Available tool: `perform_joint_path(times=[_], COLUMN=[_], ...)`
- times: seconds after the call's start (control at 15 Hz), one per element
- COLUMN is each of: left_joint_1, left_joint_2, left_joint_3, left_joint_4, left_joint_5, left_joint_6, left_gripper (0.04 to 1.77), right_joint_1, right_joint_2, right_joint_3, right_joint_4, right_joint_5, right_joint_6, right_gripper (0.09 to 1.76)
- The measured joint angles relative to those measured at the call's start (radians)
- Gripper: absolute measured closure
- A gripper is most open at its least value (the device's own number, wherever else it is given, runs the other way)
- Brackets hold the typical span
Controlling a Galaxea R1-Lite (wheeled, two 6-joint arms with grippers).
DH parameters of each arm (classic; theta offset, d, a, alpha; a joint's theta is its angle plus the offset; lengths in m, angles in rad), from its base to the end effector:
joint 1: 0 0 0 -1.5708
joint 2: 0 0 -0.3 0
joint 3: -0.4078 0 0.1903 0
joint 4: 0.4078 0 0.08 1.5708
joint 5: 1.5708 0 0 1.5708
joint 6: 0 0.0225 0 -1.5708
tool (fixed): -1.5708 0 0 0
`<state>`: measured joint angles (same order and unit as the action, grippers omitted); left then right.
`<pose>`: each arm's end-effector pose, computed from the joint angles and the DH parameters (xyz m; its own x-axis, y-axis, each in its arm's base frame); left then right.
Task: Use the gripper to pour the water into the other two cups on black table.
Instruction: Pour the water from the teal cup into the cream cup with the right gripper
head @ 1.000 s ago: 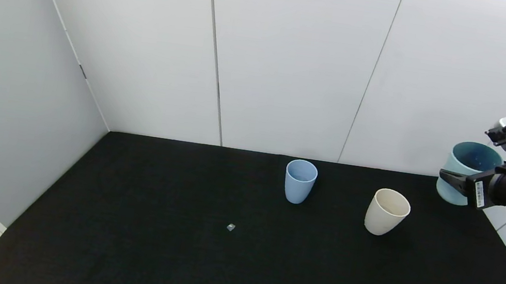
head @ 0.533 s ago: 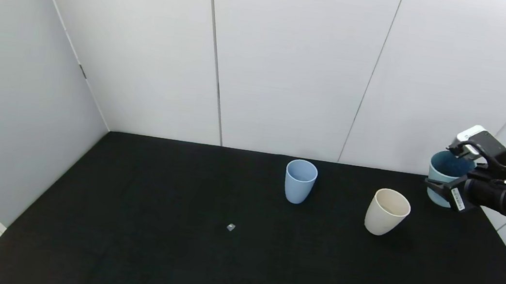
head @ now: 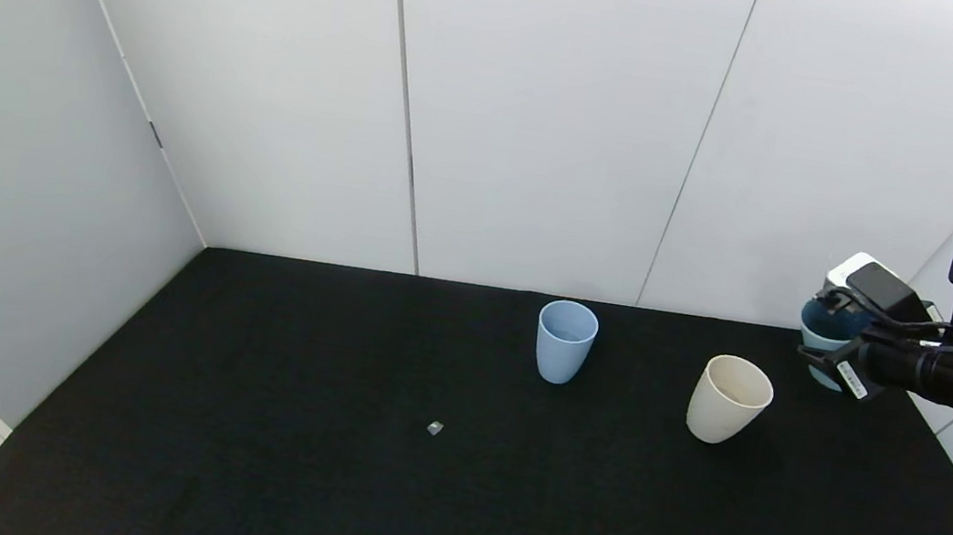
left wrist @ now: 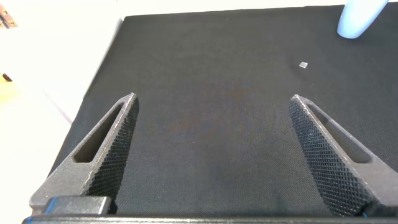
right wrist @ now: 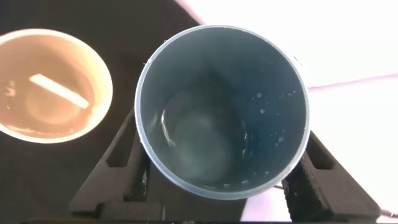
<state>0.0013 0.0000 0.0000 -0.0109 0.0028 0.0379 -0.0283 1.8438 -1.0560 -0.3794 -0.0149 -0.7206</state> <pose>-0.0228 0.0000 0.0766 0.9999 0.0041 0.0109 -0.0045 0.9993 0.0379 0.3515 -0.0103 0.1776 0.9169 -0.0409 -0.3971 -0.2304 0.7582 -0.6100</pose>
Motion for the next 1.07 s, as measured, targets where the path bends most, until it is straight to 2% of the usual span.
perform_joint_path(times=[0.13, 0.6, 1.07], left_joint_1=[0.0, 0.0, 0.0], left_joint_2=[0.0, 0.0, 0.0], left_joint_3=[0.0, 0.0, 0.0], left_joint_4=[0.0, 0.0, 0.0], left_joint_5=[0.0, 0.0, 0.0], left_joint_6=[0.0, 0.0, 0.0], left_gripper=[0.09, 0.09, 0.09], right_joint_1=[0.004, 0.026, 0.062], right_joint_2=[0.011, 0.032, 0.032], right_joint_3=[-0.003, 0.003, 0.008], right_joint_4=[-0.001, 0.0, 0.0], right_joint_5=[-0.034, -0.043, -0.111], right_joint_6=[-0.043, -0.126, -0.232], right_gripper=[0.65, 0.65, 0.65])
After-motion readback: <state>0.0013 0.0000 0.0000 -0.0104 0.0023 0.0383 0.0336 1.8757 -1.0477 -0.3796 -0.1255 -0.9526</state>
